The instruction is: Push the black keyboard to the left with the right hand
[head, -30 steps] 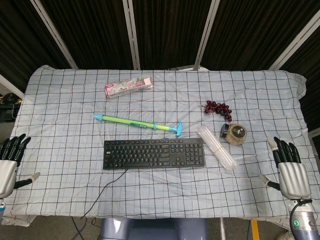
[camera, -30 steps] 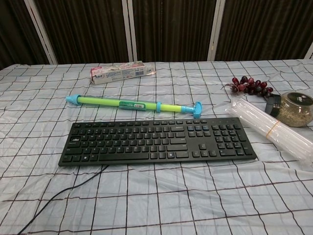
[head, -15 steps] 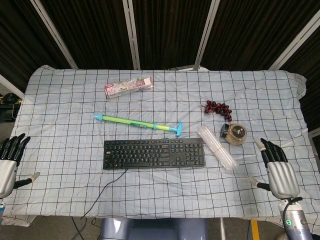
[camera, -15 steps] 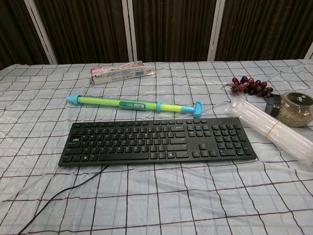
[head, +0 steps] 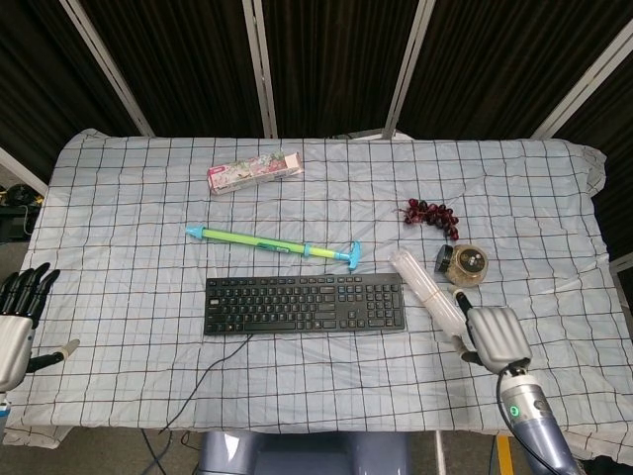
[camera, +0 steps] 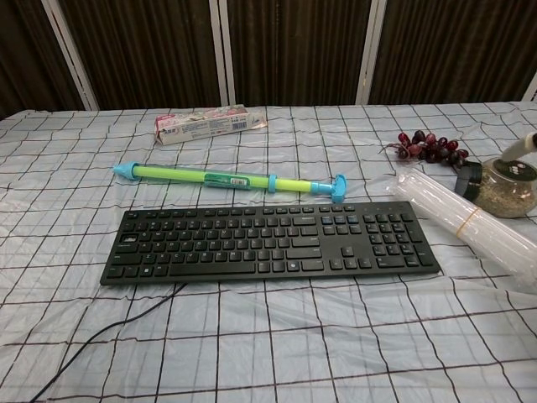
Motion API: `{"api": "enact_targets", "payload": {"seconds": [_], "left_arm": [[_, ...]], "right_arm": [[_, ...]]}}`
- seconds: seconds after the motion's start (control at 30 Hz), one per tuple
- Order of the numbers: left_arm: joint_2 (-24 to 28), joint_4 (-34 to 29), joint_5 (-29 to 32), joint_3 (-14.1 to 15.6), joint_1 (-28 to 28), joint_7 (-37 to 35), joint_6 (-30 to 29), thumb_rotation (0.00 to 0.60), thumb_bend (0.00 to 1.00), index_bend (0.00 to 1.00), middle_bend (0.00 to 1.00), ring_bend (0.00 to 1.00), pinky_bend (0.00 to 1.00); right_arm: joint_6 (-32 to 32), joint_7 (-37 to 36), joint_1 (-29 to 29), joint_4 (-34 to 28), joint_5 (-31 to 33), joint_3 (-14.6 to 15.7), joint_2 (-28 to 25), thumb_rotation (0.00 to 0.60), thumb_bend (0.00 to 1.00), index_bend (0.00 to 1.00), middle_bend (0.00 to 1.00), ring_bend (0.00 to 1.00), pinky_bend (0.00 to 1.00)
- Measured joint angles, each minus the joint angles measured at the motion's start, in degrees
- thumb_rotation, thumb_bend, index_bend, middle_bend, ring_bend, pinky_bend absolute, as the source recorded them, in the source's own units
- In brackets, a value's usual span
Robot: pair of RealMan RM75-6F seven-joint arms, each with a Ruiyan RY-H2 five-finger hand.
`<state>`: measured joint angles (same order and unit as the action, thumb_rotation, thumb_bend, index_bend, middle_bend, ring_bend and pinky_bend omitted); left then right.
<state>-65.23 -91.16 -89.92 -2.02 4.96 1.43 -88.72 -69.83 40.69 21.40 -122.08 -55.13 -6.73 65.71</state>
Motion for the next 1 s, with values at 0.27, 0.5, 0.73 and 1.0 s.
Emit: {"api": "enact_targets", "payload": {"seconds": [0.27, 0.5, 0.73, 1.0], "left_arm": [[0.1, -0.1, 0.2, -0.1, 0.1, -0.5, 0.2, 0.6, 0.06, 0.0, 0.0, 0.0, 0.0], [0.3, -0.1, 0.4, -0.2, 0.2, -1.3, 0.4, 0.6, 0.06, 0.0, 0.0, 0.0, 0.0], [0.3, -0.1, 0.5, -0.1, 0.2, -1.1, 0.6, 0.6, 0.06, 0.0, 0.0, 0.0, 0.0], [0.4, -0.3, 0.9, -0.2, 0.3, -1.0, 1.0, 0.6, 0.07, 0.0, 0.0, 0.0, 0.0]], "right_arm": [[-2.1, 11.1, 9.0, -0.8, 17.9, -1.4, 11.3, 0.6, 0.46, 0.11, 0.87, 0.87, 0.75], [-4.3, 13.5, 12.1, 2.7, 22.9, -1.4, 16.9, 0.6, 0.49, 0.11, 0.87, 0.87, 0.75], [-4.7, 12.5, 13.8, 6.0, 25.3, -2.3, 20.0, 0.6, 0.49, 0.1, 0.87, 0.87, 0.75], [-4.8, 11.5, 15.3, 8.8, 27.6, -2.8, 21.7, 0.6, 0.49, 0.1, 0.87, 0.87, 0.75]]}}
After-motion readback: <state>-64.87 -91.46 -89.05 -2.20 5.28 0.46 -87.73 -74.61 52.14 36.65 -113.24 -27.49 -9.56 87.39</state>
